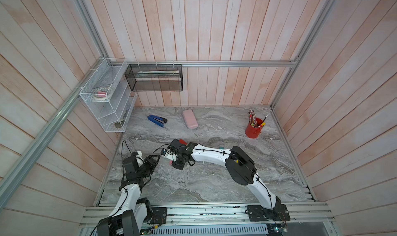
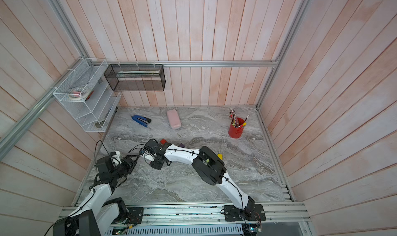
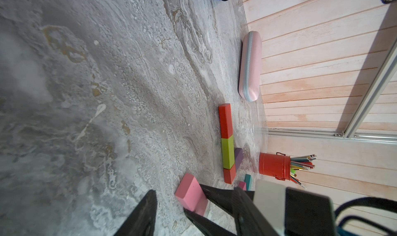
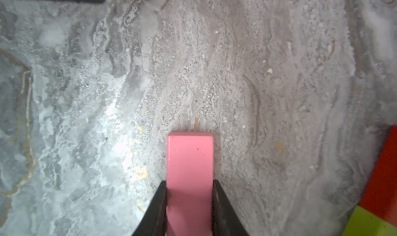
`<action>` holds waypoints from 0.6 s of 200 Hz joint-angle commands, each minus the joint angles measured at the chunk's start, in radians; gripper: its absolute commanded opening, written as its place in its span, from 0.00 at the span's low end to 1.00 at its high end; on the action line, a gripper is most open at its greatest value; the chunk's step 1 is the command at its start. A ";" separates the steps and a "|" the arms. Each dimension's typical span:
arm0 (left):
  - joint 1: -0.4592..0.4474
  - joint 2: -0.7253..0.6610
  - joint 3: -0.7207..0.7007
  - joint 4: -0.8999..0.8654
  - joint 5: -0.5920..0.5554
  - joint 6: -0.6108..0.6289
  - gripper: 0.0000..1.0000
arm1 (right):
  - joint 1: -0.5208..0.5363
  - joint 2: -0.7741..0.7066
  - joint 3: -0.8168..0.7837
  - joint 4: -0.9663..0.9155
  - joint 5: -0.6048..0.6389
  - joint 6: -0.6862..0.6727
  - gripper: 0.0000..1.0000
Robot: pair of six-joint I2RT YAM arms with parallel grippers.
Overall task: Assemble the letter v with building blocks
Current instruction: Pick up the building block from the center of the board.
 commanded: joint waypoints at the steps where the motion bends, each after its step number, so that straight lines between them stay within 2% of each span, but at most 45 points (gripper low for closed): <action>1: 0.004 0.003 0.010 0.003 0.013 0.026 0.55 | -0.052 -0.062 -0.042 0.038 0.003 0.066 0.05; 24: 0.003 -0.015 0.018 0.015 0.023 0.035 0.48 | -0.106 -0.133 -0.063 0.102 0.002 0.123 0.05; 53: -0.024 -0.039 0.046 0.024 0.017 0.067 0.47 | -0.191 -0.235 -0.141 0.214 0.004 0.234 0.06; 75: -0.079 -0.007 0.101 0.003 -0.006 0.112 0.45 | -0.253 -0.284 -0.199 0.274 0.003 0.299 0.08; 120: -0.218 0.104 0.187 0.040 -0.039 0.159 0.44 | -0.321 -0.301 -0.208 0.225 0.052 0.352 0.09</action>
